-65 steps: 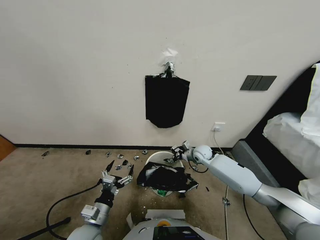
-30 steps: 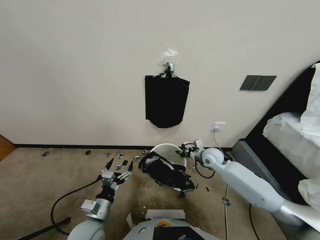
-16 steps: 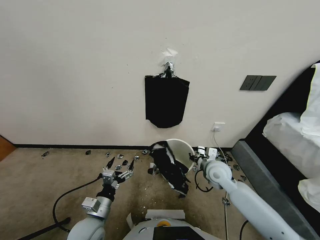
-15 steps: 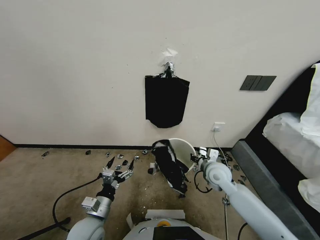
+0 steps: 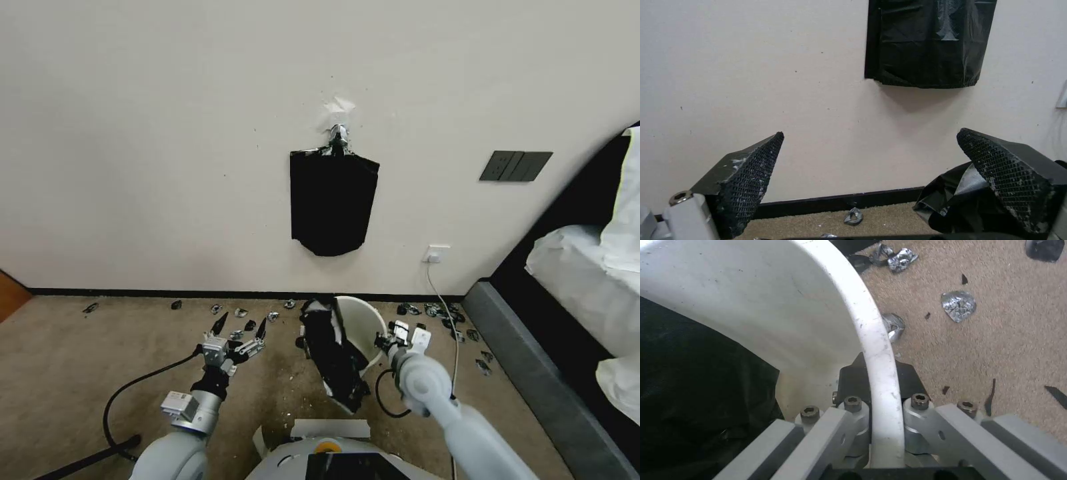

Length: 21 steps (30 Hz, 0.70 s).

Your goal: Place a trash bag onto the trash bin.

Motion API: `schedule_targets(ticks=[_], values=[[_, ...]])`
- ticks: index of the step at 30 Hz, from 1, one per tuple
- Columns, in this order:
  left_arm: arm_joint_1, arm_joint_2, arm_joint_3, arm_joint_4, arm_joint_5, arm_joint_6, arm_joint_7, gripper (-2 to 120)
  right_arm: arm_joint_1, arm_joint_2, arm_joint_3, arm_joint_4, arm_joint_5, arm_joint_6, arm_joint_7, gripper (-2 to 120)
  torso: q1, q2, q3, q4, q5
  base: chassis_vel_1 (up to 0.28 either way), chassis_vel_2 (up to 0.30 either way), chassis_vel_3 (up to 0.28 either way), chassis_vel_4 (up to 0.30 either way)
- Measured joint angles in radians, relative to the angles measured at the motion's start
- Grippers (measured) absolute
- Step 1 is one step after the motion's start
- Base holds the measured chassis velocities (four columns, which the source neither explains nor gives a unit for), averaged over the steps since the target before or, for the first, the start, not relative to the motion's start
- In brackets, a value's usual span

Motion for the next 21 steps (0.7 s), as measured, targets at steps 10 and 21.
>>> schedule_targets(ticks=[10,21], values=[[0.001,0.002,0.007,0.002,0.001,0.0,0.001,100,0.0,0.002,-0.007,-0.016,-0.001,-0.002,-0.004,15,0.0,0.0,0.0,0.0001,0.0,0.0,0.0,0.0,0.0],[0.001,-0.008,0.017,0.0,0.005,0.001,0.001,100,-0.04,-0.059,0.012,0.064,-0.124,-0.014,-0.057,52,0.0,0.0,0.0,-0.0001,0.0004,0.0,0.0,0.0,0.0]])
